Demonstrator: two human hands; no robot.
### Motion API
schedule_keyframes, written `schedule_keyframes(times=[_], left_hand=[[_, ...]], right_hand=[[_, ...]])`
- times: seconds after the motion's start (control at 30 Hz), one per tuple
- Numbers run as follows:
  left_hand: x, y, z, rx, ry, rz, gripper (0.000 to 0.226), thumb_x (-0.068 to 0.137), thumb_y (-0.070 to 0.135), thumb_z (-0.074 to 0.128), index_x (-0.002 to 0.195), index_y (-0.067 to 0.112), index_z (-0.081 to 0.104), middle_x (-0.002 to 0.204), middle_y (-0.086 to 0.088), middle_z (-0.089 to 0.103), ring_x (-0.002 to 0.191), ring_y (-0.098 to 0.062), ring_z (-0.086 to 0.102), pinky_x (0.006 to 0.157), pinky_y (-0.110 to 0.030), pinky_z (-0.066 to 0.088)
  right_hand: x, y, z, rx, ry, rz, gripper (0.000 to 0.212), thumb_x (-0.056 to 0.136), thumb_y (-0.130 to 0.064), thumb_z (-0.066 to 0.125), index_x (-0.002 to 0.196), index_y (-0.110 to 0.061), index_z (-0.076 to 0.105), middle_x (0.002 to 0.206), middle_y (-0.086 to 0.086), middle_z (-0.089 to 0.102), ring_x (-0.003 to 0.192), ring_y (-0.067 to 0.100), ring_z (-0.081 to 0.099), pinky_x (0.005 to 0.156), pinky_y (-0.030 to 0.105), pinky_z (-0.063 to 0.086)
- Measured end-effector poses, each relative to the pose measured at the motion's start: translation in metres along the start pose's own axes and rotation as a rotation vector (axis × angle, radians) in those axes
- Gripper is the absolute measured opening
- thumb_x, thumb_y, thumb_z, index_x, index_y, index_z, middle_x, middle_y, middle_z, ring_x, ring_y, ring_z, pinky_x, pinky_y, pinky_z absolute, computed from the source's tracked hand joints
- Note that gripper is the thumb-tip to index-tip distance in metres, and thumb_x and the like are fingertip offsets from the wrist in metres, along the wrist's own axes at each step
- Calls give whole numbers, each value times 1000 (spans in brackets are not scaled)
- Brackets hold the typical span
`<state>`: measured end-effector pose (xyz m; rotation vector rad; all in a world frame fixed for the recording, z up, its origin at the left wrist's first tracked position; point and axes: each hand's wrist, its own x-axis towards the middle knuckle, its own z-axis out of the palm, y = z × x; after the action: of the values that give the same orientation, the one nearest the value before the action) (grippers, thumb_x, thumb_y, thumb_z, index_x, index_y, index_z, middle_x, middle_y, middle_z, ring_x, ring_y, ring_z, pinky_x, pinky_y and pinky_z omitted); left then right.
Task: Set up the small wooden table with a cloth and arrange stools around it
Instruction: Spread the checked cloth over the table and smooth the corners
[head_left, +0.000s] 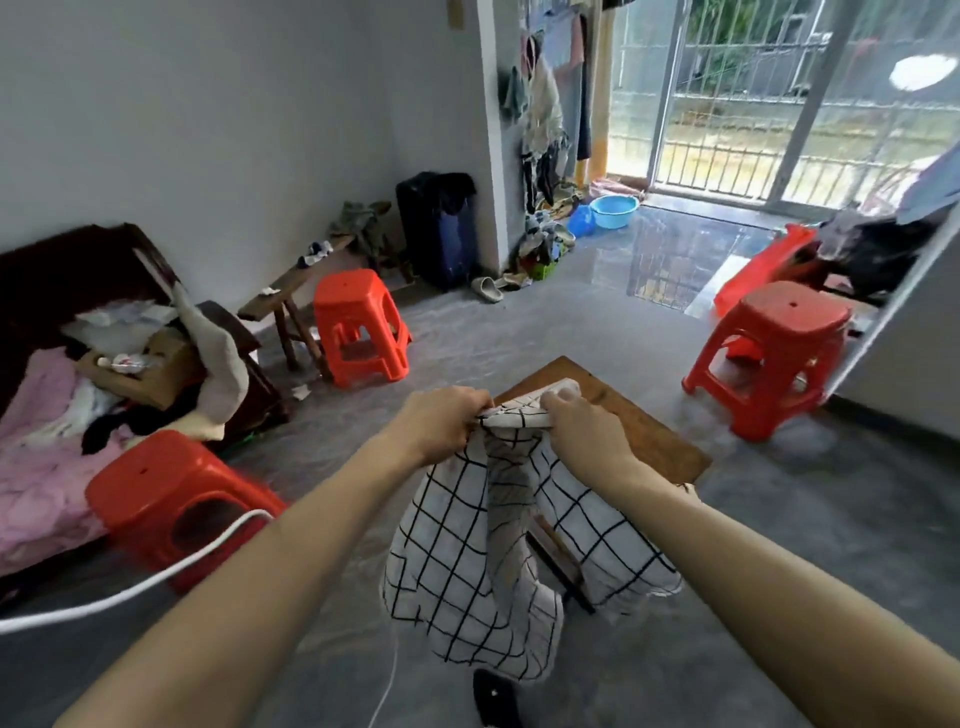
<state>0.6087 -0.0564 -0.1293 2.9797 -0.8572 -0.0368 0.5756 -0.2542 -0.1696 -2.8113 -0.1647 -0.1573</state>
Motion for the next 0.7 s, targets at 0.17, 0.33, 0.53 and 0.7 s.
schedule_keyframes(times=[0.17,0.33,0.53,0.7], left_hand=[[75,3,2,29,13,120,32,89,12,52,116,29,58,116,8,63,109,-20,60,67,-30,37],[158,-8,1,47,-45,94,19,87,16,54,99,30,59,106,4,66,100,-22,62,66,-32,42],[254,-14,20,80,-6,-99,17,89,21,51,94,25,66,96,-1,68,96,-25,65,82,-37,49],[301,-17,51,21,19,-195,21,87,14,55,97,27,67,103,0,69,107,-25,61,92,-43,44]], right_hand=[[36,49,-17,-149,-2,-40,12,93,-7,47,103,-14,49,98,4,53,86,34,60,58,37,41],[83,75,-40,-160,-58,-65,22,93,-2,46,111,-13,51,105,5,52,87,33,61,61,37,38],[152,109,-69,-280,-65,-45,20,95,-6,44,112,-14,49,95,3,51,86,30,63,60,36,36],[181,154,-92,-278,-61,-1,14,94,-8,44,106,-14,50,95,4,54,82,32,64,60,39,45]])
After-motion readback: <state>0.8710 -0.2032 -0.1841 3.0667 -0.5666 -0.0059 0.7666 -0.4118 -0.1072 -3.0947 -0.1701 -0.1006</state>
